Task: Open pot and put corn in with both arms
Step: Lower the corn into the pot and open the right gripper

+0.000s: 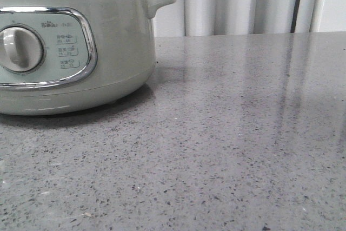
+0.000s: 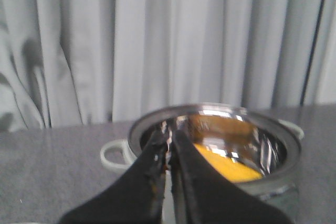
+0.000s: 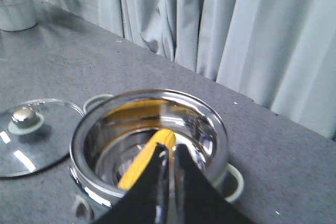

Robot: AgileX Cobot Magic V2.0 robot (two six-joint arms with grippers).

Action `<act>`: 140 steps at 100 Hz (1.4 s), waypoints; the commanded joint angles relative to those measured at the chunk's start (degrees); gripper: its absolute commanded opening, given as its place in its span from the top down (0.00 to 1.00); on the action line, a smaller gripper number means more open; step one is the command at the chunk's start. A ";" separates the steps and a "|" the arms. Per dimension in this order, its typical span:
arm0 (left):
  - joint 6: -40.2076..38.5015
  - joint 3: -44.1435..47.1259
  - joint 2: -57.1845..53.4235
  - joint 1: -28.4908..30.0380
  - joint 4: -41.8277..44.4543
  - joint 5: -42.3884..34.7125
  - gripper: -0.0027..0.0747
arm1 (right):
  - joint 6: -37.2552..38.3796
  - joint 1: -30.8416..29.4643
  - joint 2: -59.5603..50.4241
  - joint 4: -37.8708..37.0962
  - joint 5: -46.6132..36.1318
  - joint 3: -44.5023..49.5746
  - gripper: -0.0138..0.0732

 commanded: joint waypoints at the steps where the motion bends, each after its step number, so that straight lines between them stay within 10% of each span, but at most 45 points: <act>1: -0.06 -1.61 0.80 -0.35 -0.41 3.38 0.99 | -0.23 -0.06 -9.30 -4.51 -6.38 7.36 0.90; 51: -0.06 4.27 0.80 -0.35 -7.36 0.53 0.99 | -0.23 -0.06 -47.41 -13.12 -7.84 35.59 0.90; 111: -0.06 7.03 0.70 -0.35 -7.05 0.88 0.99 | -0.23 -0.06 -49.69 -13.12 -7.96 35.59 0.90; 140: -0.06 18.89 -6.19 -2.14 9.93 -9.97 0.99 | -0.23 -0.06 -49.69 -13.12 -7.96 35.59 0.90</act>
